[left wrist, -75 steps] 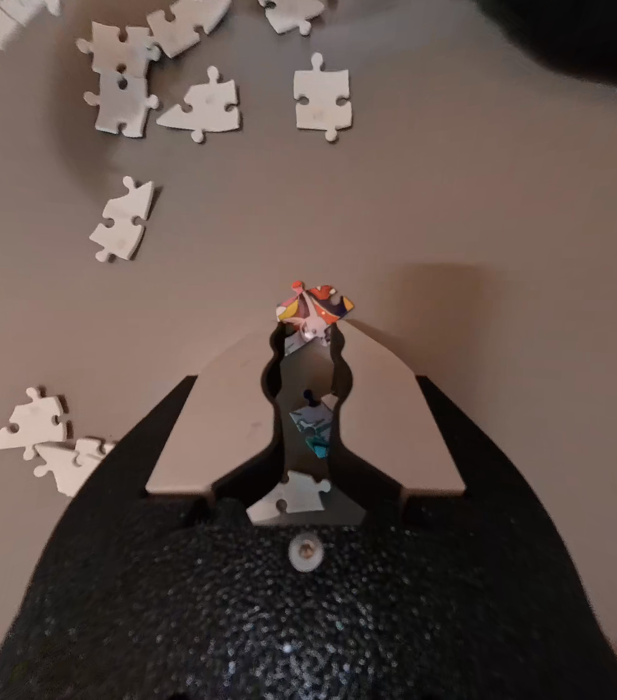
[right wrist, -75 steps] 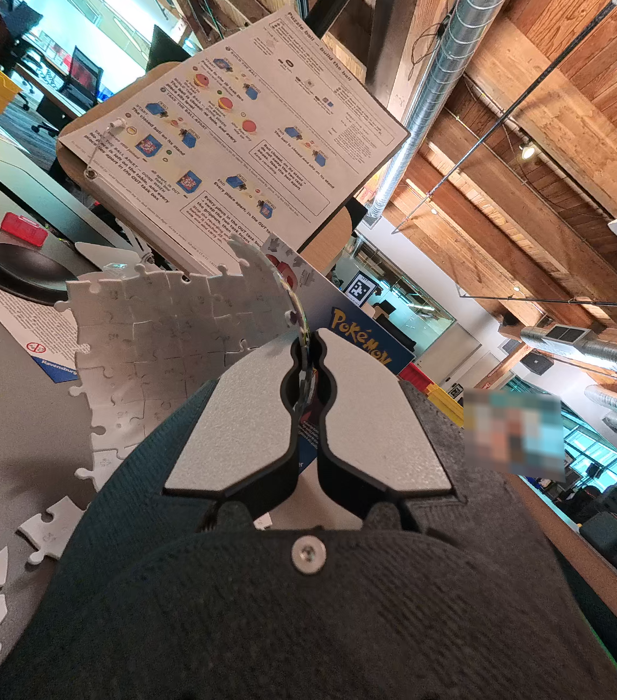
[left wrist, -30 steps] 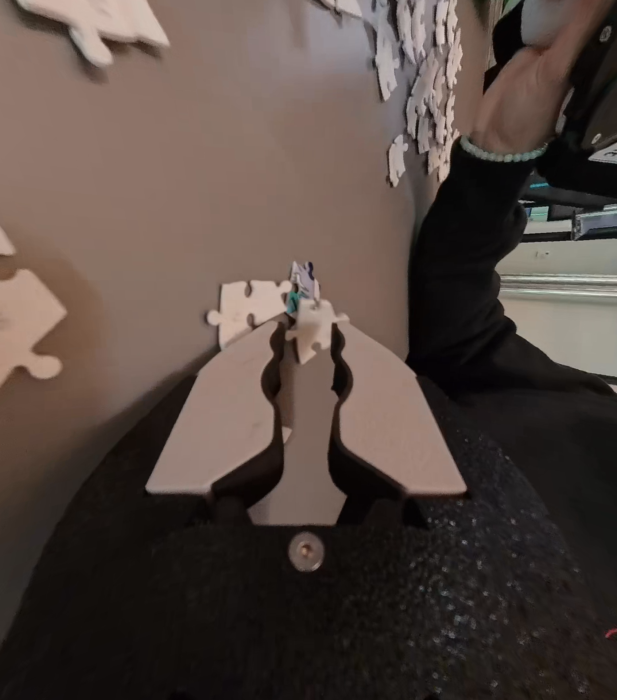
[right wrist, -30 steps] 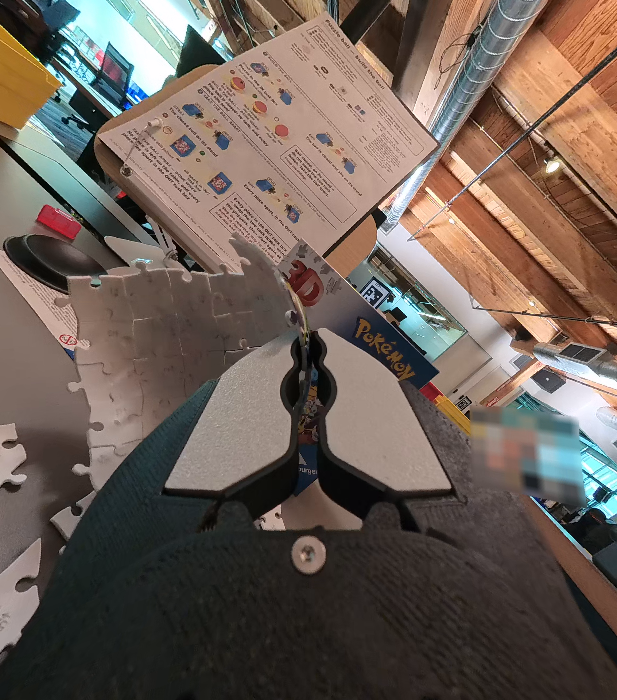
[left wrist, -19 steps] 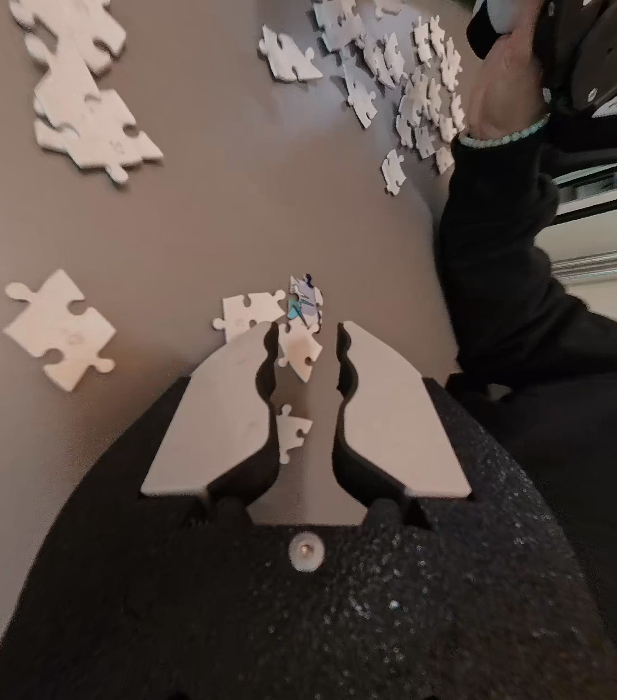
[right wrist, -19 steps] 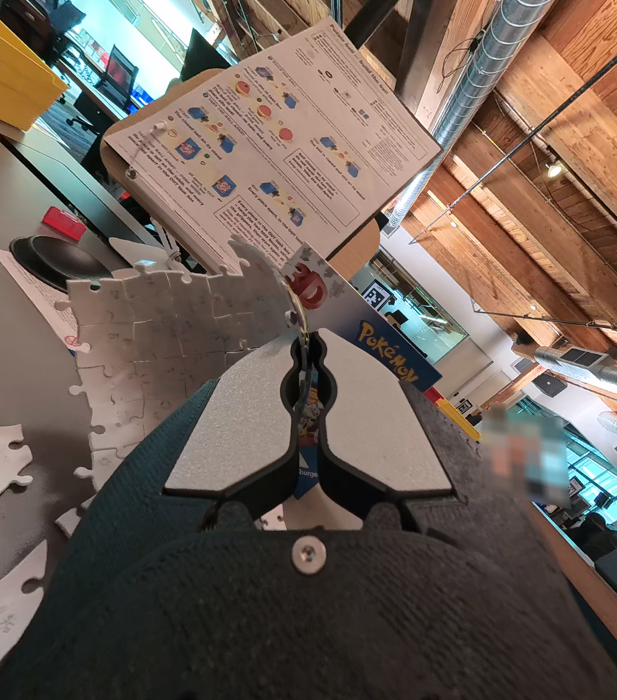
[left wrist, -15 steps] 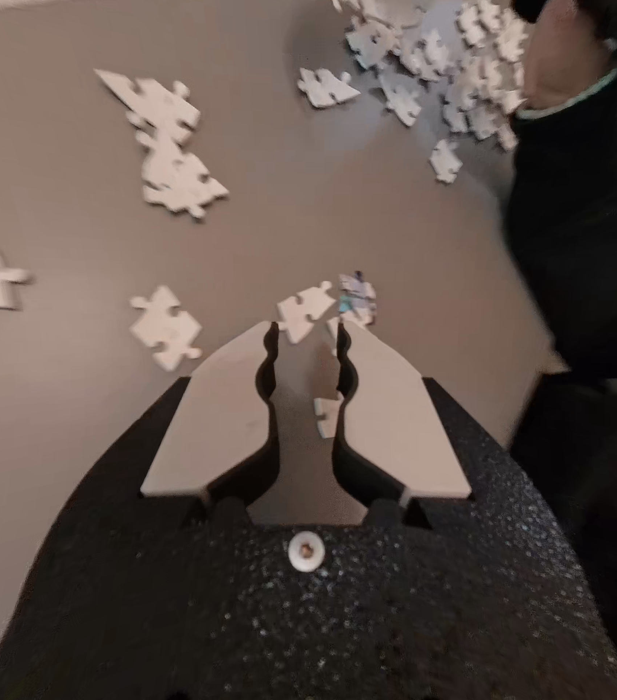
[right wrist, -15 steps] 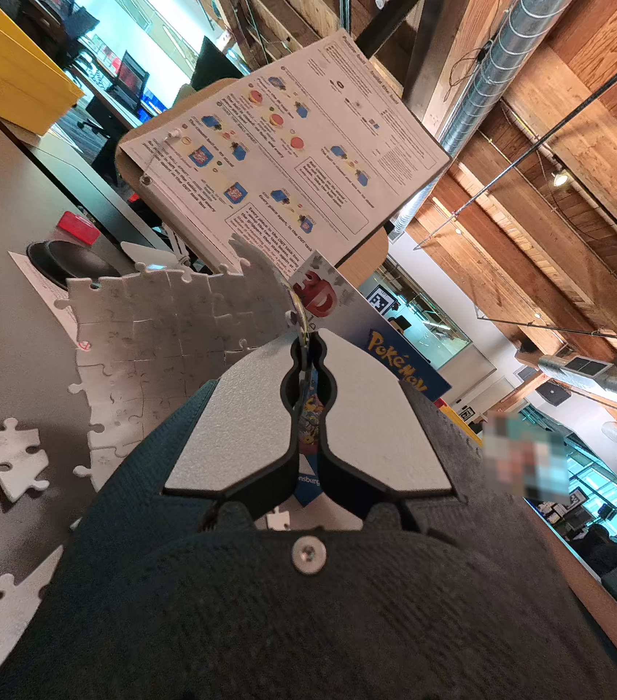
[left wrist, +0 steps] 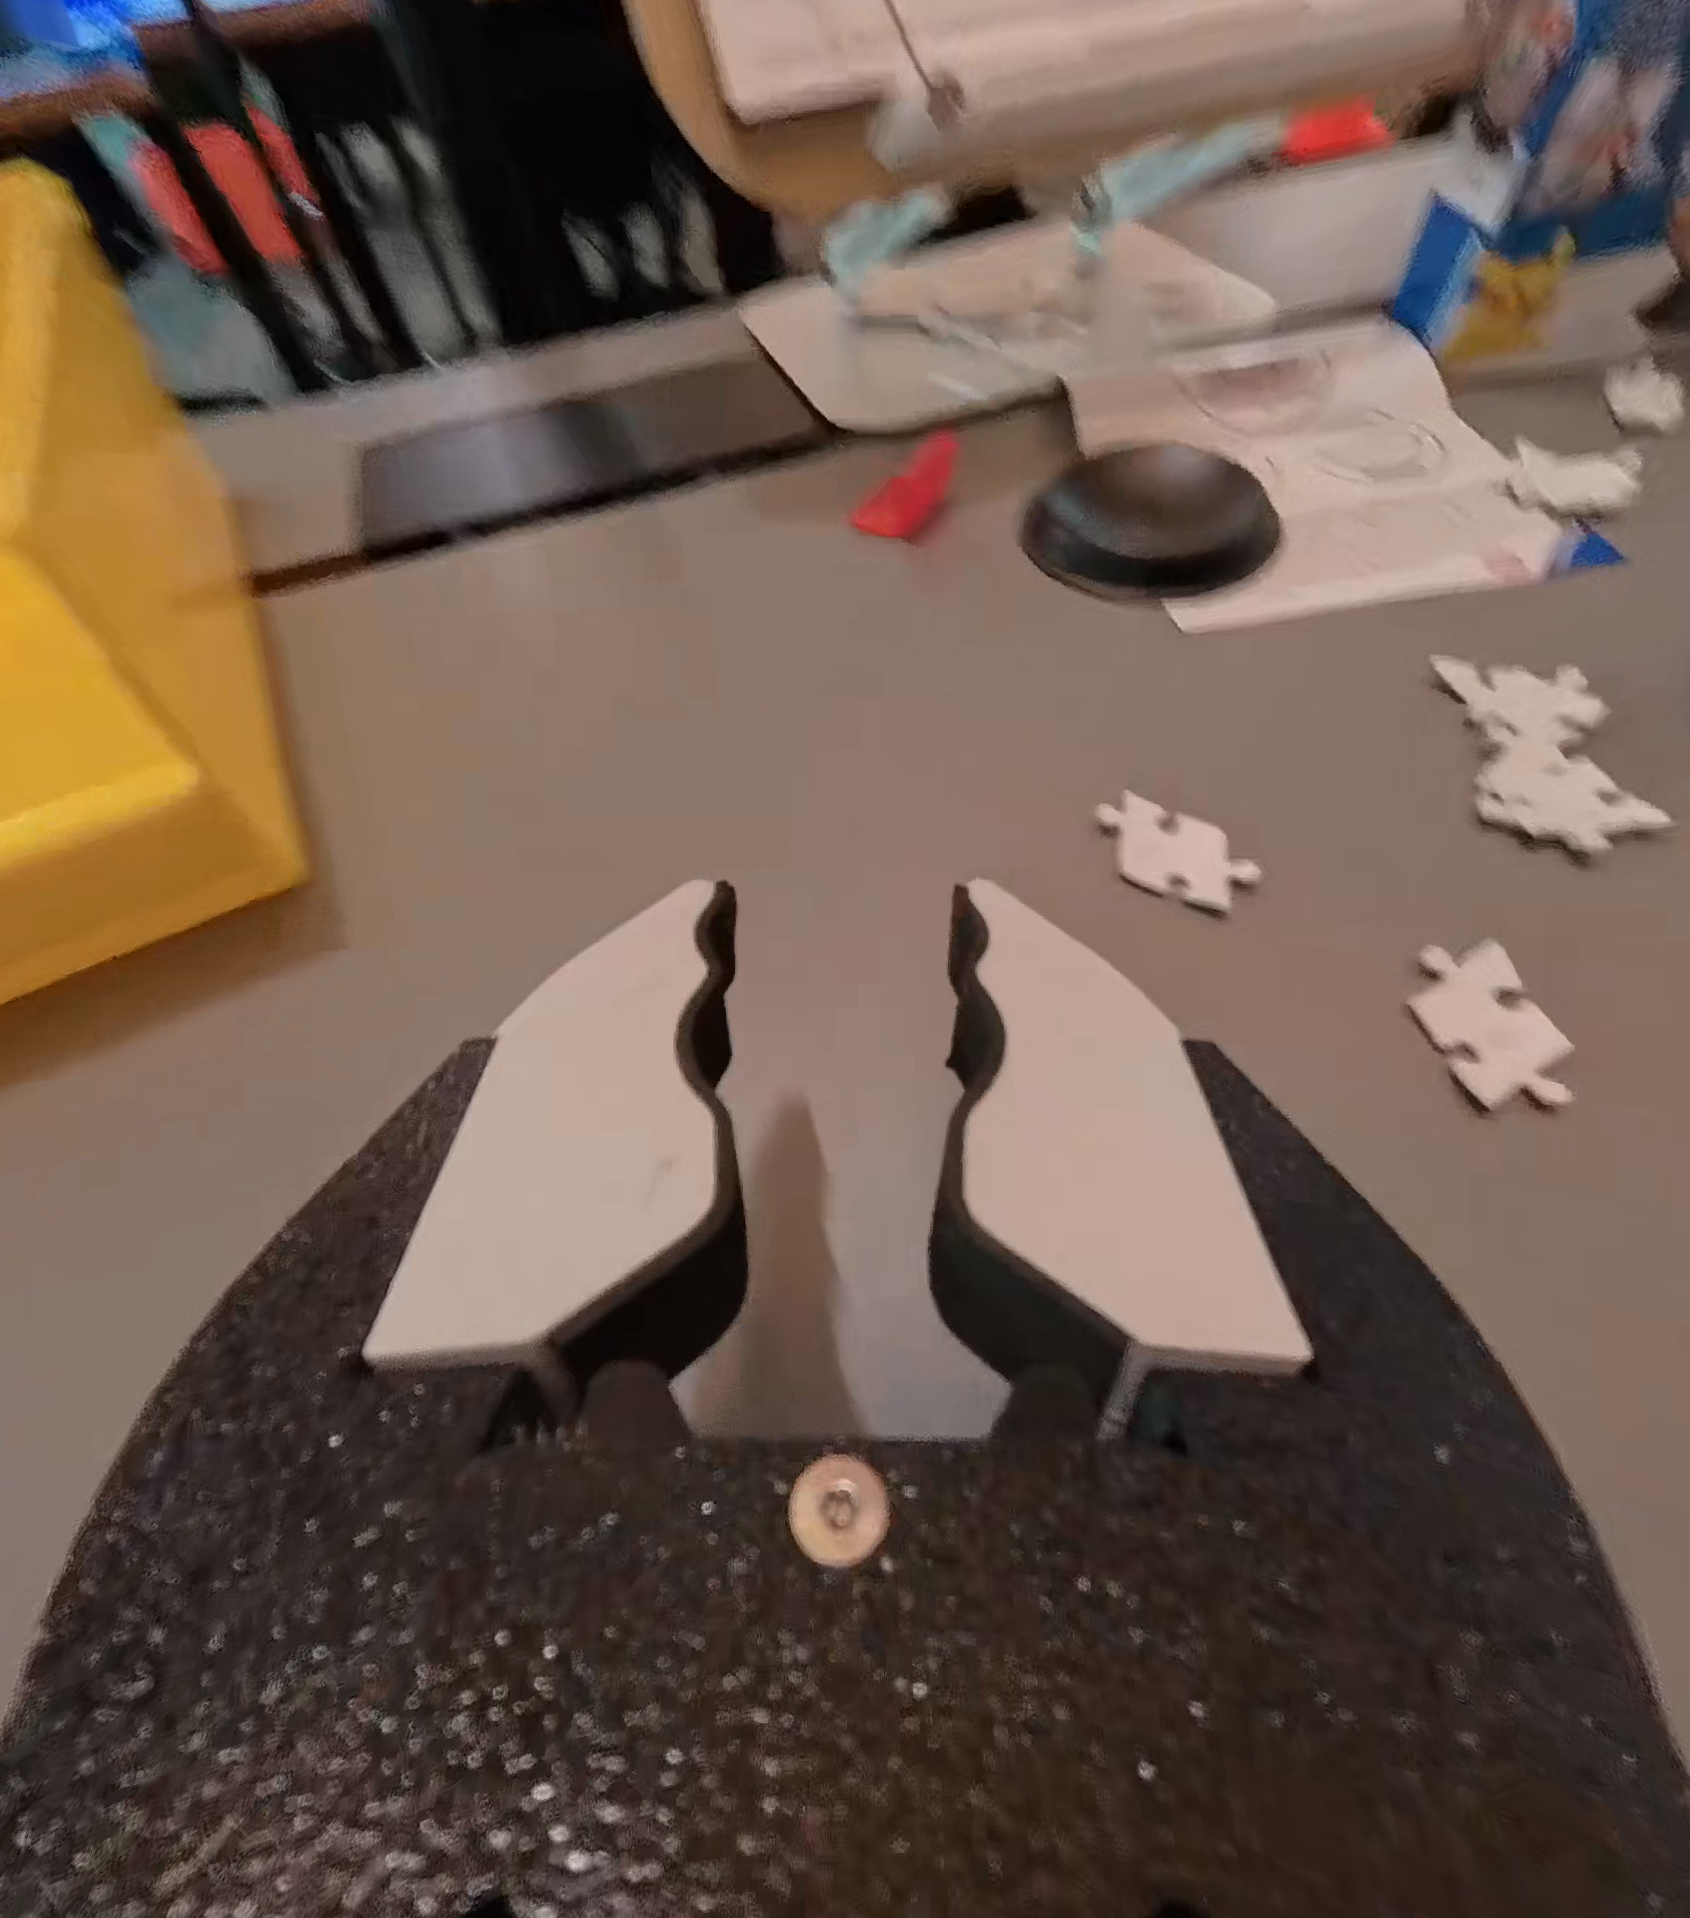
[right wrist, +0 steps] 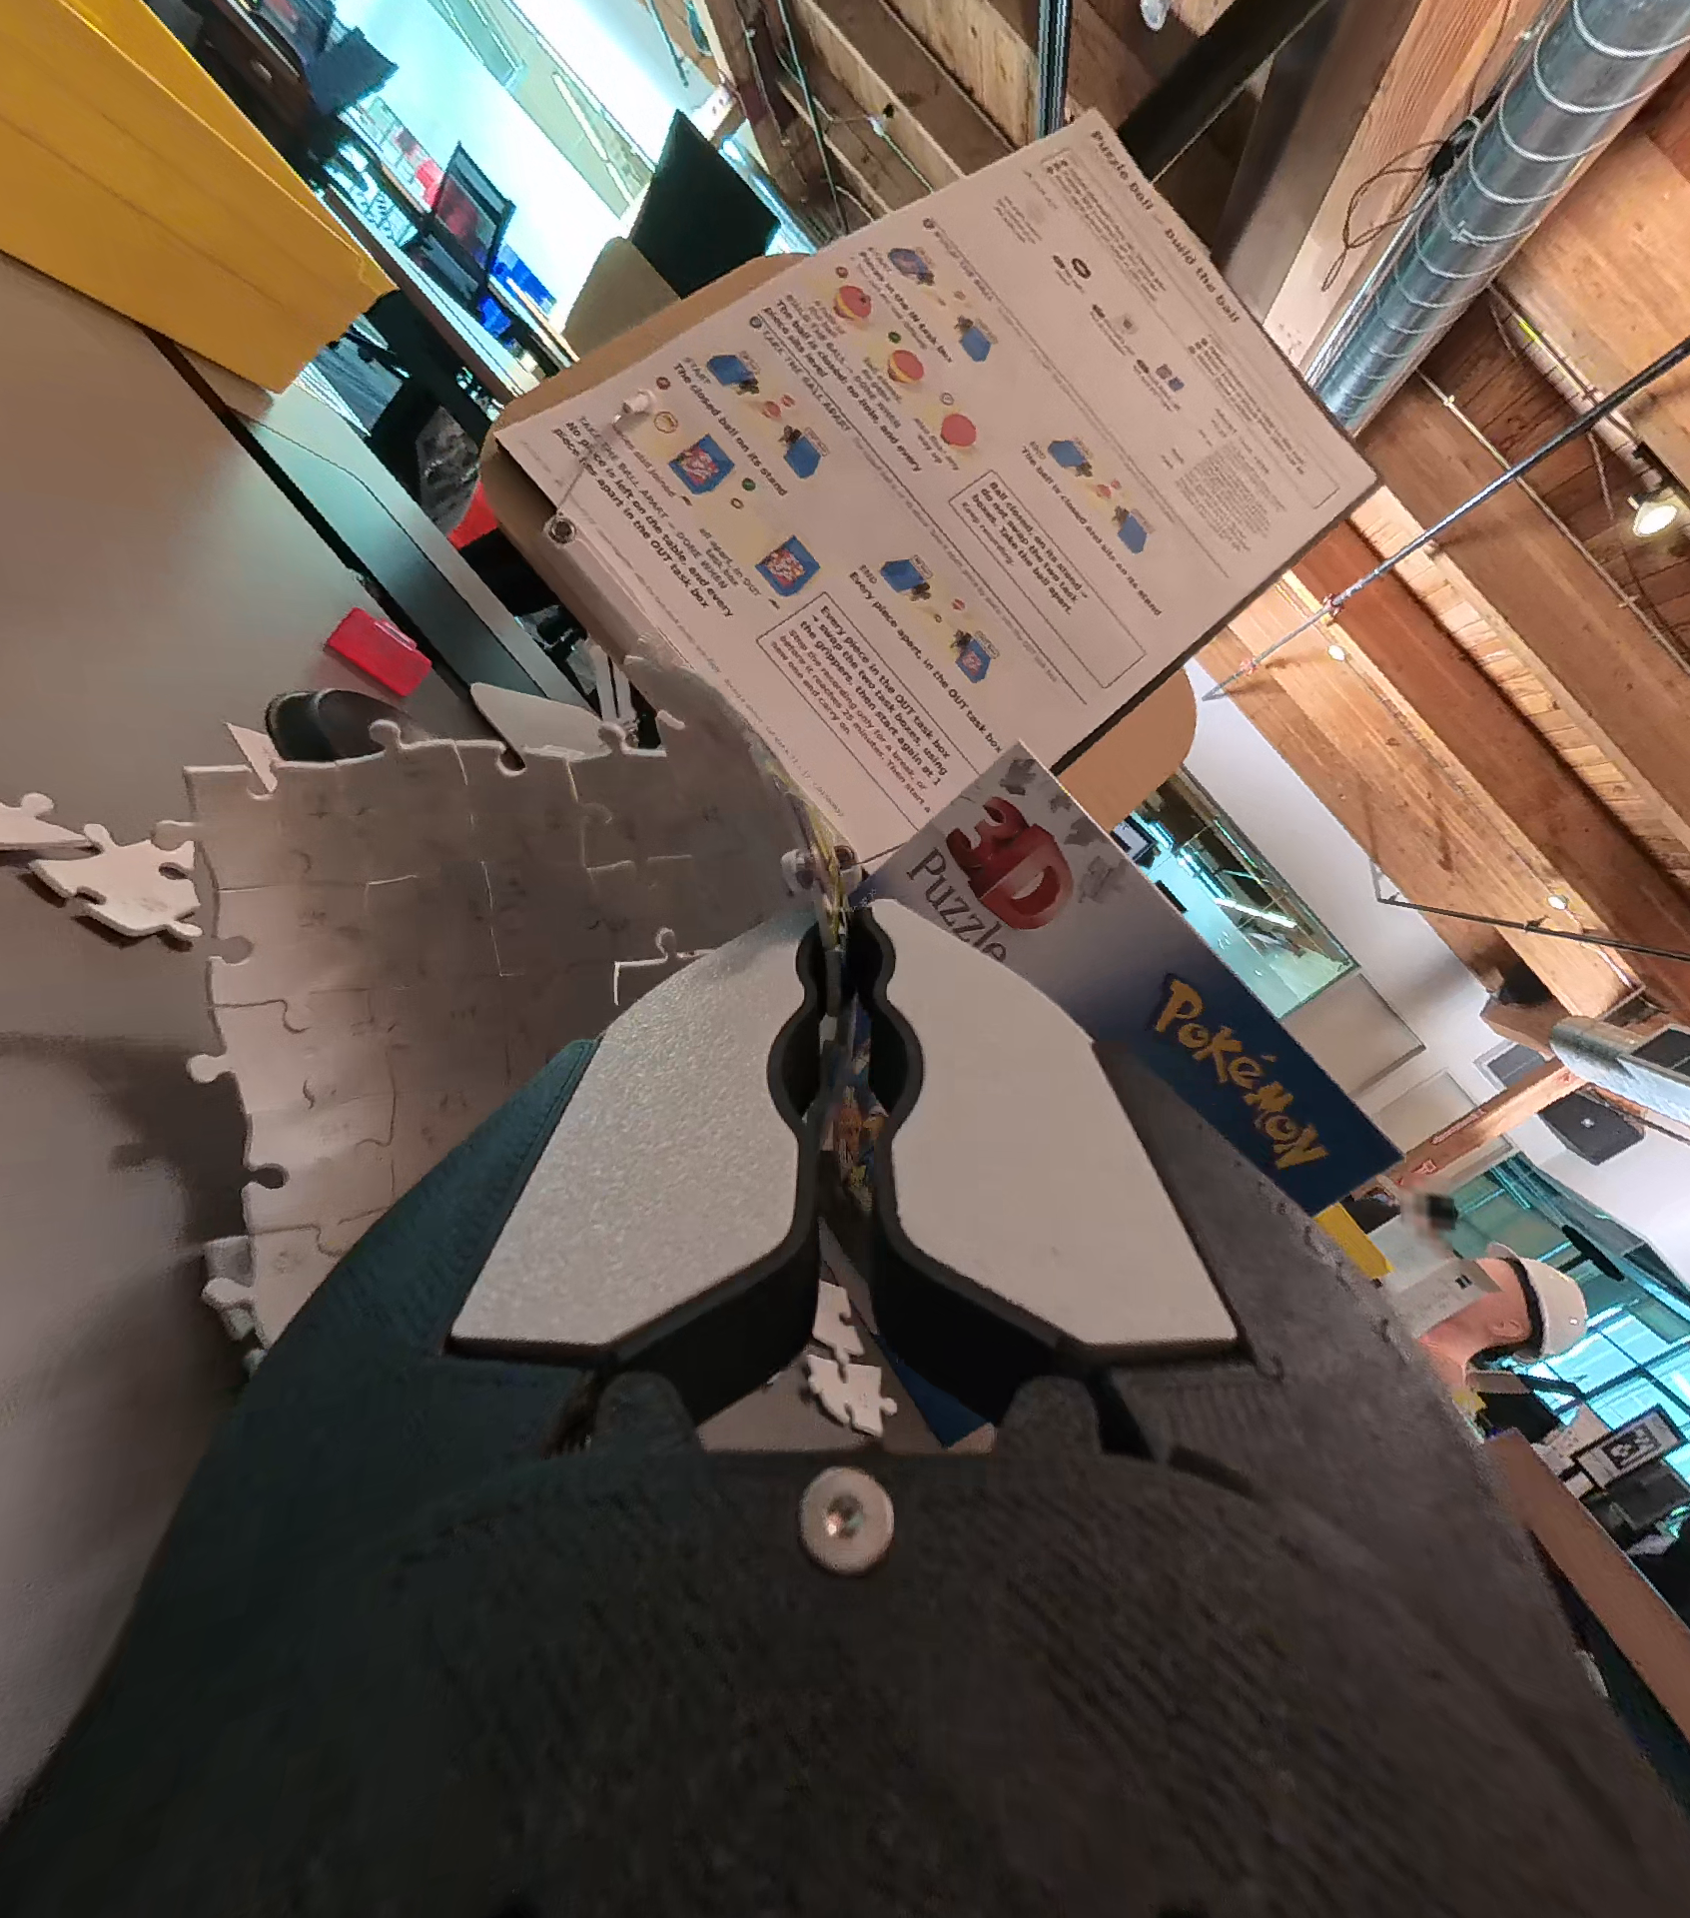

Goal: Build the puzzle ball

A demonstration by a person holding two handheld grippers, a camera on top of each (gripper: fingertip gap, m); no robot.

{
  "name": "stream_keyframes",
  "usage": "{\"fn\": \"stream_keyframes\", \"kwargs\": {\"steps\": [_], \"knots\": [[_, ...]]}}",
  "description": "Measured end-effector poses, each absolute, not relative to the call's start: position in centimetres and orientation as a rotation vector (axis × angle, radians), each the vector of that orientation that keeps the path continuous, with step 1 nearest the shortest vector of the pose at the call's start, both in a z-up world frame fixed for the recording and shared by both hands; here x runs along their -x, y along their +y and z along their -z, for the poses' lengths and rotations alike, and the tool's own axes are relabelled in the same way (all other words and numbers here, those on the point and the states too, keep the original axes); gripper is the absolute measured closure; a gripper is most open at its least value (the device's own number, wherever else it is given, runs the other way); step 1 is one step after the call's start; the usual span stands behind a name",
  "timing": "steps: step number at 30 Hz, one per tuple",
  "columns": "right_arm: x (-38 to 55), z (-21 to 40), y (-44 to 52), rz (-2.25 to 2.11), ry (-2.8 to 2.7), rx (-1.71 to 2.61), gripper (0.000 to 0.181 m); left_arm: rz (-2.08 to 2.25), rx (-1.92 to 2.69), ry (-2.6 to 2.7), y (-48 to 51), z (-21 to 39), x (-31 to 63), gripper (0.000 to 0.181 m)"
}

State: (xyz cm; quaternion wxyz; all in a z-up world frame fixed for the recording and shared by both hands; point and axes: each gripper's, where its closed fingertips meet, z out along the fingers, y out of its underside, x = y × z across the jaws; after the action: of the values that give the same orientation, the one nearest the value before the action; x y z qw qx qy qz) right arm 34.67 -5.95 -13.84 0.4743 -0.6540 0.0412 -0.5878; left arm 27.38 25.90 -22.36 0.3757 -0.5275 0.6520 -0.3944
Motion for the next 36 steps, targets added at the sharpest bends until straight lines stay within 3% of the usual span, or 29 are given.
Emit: {"fn": "stream_keyframes", "kwargs": {"steps": [5, 14, 18, 24, 36], "knots": [[-34.7, 14.3, -5.3, 1.420, 0.108, 1.626, 0.178, 0.999, 1.260, 1.442, 28.1, 19.7, -26.6, 0.147], [-35.0, 14.9, -5.5, 1.394, 0.123, 1.656, 0.178, 0.872, 1.224, 1.597, 26.8, 21.5, -26.9, 0.141], [-35.1, 15.3, -5.3, 1.369, 0.126, 1.686, 0.178, 1.093, 1.133, 1.870, 20.9, 22.1, -26.3, 0.151], [-34.9, 15.5, -5.2, 1.383, 0.096, 1.678, 0.178, 0.922, 1.095, 2.251, 14.7, 24.4, -24.1, 0.145], [-34.8, 15.7, -4.9, 1.420, 0.104, 1.619, 0.178, 0.725, 1.287, 2.263, 15.8, 27.5, -24.1, 0.135]]}}
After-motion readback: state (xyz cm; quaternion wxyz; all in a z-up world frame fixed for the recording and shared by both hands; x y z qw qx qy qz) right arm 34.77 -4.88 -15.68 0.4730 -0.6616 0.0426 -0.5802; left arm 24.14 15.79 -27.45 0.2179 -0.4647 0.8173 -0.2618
